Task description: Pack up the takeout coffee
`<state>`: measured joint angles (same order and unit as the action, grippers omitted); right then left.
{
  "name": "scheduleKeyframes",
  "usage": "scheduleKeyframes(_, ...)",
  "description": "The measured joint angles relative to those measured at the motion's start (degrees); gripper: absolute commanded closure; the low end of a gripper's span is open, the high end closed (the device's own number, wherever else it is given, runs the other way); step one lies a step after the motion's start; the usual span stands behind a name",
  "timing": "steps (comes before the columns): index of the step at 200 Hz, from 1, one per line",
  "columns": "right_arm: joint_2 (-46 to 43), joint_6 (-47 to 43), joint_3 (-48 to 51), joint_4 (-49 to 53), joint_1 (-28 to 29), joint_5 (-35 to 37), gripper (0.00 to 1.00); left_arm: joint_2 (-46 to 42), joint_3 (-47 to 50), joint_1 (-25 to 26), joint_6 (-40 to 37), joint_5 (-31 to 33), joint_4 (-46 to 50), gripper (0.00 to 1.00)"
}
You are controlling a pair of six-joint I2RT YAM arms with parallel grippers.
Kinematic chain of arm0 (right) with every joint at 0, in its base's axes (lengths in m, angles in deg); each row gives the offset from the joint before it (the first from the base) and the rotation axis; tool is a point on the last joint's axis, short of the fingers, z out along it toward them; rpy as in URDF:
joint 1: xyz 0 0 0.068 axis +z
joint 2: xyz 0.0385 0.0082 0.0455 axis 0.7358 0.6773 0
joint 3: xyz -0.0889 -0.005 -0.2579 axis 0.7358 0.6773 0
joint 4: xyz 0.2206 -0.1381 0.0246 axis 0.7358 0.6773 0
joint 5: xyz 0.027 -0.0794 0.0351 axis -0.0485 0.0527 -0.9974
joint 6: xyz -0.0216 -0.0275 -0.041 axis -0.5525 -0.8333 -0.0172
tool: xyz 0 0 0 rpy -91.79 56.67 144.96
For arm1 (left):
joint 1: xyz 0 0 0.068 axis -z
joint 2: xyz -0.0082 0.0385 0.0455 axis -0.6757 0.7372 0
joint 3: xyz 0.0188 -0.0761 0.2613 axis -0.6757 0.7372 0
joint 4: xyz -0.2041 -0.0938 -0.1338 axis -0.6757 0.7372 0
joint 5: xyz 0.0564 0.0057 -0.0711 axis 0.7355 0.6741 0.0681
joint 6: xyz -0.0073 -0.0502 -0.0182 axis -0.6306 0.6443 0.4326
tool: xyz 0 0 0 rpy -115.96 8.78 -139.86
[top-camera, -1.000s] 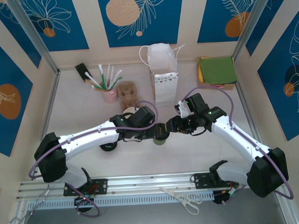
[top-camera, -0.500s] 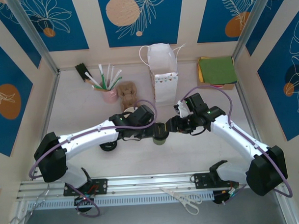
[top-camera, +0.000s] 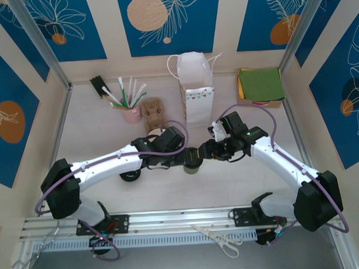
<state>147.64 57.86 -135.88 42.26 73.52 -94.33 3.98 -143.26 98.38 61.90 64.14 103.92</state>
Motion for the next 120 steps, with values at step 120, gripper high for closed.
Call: scheduleKeyframes(120, 4.24, -0.61, -1.09, 1.09, 0.90, 1.22, 0.62, 0.63, 0.00, 0.00, 0.04, -0.20, 0.00, 0.57)
